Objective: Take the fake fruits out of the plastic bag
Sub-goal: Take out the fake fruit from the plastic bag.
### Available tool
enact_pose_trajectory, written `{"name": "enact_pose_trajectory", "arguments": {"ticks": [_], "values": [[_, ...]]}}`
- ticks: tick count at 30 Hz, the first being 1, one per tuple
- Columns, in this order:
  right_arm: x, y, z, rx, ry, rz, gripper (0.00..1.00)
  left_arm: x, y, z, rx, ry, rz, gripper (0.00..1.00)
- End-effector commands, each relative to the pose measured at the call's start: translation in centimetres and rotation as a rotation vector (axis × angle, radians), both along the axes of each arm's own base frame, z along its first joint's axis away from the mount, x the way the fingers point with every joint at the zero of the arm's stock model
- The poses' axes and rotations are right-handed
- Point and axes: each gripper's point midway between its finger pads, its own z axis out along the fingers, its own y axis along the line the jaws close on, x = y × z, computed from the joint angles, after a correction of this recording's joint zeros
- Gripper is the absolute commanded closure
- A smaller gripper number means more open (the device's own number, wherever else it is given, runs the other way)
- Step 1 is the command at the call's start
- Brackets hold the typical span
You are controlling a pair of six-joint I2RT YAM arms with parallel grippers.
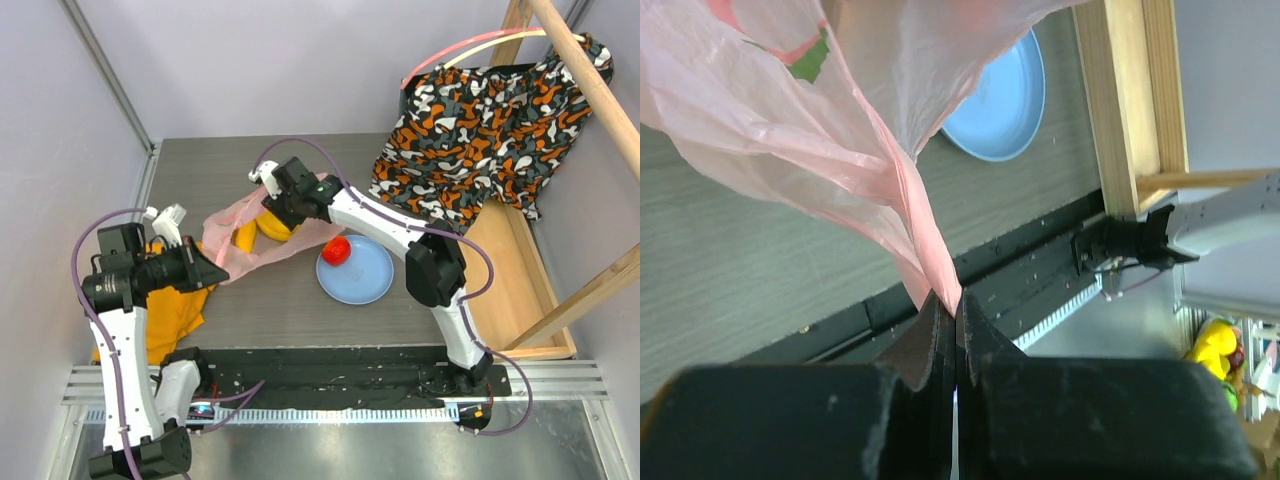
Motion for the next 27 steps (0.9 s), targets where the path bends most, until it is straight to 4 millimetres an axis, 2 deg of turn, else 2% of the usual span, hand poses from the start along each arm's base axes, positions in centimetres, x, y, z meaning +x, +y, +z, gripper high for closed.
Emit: {"name": "enact_pose_trajectory", "arguments": {"ticks": [1, 3, 5, 9, 10, 19, 21, 26, 27], "values": [[-0.6, 2.4, 3.8, 0.074, -0.106, -0.046, 0.38, -2.5, -1.1, -0.4, -0.038, 0.051, -0.061, 1.00], [-1.2, 2.8, 4.4, 0.083, -0.136, -0.048, 0.21, -2.4, -0.9, -0.9, -0.031, 0.061, -0.051, 1.00], [-1.8, 3.6, 4.1, 0.079, -0.136, -0.037, 0.17, -2.2, -0.9, -1.2, -0.033, 0.059, -0.037, 1.00], [-0.9, 4.3, 2.4, 0.049, -0.140, -0.047, 0.17, -1.9, -0.9, -1.3, -0.042, 0.059, -0.027, 1.00], [-0.6, 4.5, 1.4, 0.031, -0.135, -0.048, 0.18, -2.0, -0.9, -1.3, -0.039, 0.061, -0.031, 1.00], [1.9, 4.0, -2.4, -0.055, -0.153, -0.100, 0.17, -2.0, -1.0, -1.1, -0.043, 0.050, -0.036, 1.00], [1.9, 4.0, -3.4, -0.080, -0.144, -0.077, 0.24, -2.0, -1.0, -1.1, -0.046, 0.049, -0.037, 1.00], [2.1, 4.4, -3.6, -0.099, -0.153, -0.032, 0.41, -2.1, -1.1, -1.0, -0.045, 0.039, -0.039, 1.00], [2.0, 4.3, -3.5, -0.104, -0.153, -0.026, 0.51, -2.2, -1.1, -0.9, -0.045, 0.034, -0.040, 1.00]]}}
